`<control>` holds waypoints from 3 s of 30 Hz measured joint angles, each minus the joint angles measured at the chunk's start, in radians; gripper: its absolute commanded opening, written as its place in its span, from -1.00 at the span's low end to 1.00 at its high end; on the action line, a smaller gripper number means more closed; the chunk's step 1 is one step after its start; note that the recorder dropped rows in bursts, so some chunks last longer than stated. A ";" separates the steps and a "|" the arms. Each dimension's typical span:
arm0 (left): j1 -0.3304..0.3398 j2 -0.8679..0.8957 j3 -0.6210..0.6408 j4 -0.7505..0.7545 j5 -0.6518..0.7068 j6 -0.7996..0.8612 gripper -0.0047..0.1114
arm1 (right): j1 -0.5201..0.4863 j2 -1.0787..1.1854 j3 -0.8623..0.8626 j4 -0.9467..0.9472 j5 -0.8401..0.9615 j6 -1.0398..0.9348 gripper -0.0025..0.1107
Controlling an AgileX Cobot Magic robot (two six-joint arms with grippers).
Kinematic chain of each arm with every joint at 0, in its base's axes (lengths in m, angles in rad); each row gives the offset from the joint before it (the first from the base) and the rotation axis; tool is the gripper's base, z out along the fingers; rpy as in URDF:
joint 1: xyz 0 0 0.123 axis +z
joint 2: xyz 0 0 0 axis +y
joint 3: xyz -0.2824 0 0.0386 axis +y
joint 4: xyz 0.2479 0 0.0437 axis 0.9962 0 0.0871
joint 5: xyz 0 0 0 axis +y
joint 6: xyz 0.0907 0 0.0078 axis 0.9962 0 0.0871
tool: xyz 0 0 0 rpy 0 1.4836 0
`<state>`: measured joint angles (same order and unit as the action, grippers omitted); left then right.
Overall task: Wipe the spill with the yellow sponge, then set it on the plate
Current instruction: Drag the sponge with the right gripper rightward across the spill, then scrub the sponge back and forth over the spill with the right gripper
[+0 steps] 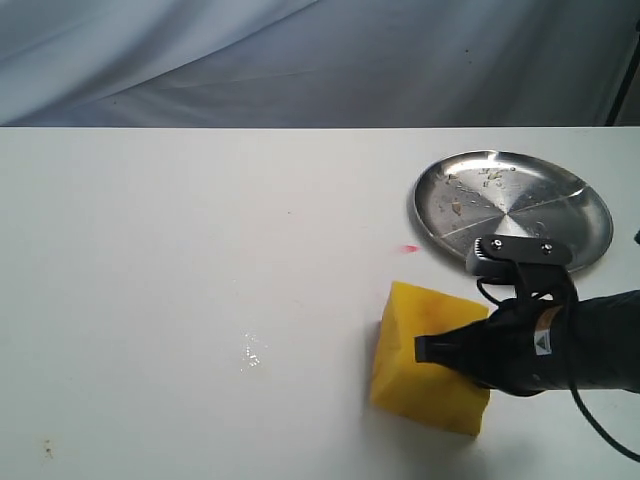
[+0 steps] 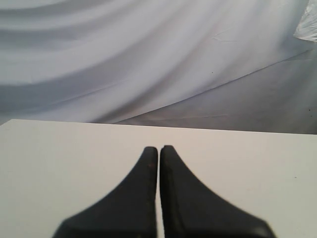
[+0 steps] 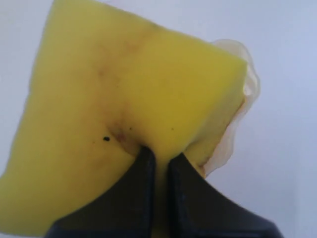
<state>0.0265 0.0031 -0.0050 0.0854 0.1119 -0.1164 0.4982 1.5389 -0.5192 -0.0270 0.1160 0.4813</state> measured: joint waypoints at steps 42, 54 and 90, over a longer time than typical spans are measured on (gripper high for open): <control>0.000 0.000 0.000 0.000 0.000 0.000 -0.87 | 0.041 0.000 -0.002 0.037 -0.043 0.000 -0.96; 0.000 0.000 0.000 0.000 0.000 0.000 -0.87 | 0.091 0.000 -0.002 0.071 -0.028 -0.014 -0.96; 0.000 0.000 0.000 0.000 0.000 0.000 -0.87 | -0.039 0.098 -0.153 0.055 0.082 -0.022 -0.96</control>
<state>0.0265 0.0031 -0.0050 0.0854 0.1119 -0.1164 0.4591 1.6372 -0.6718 0.0280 0.1977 0.4598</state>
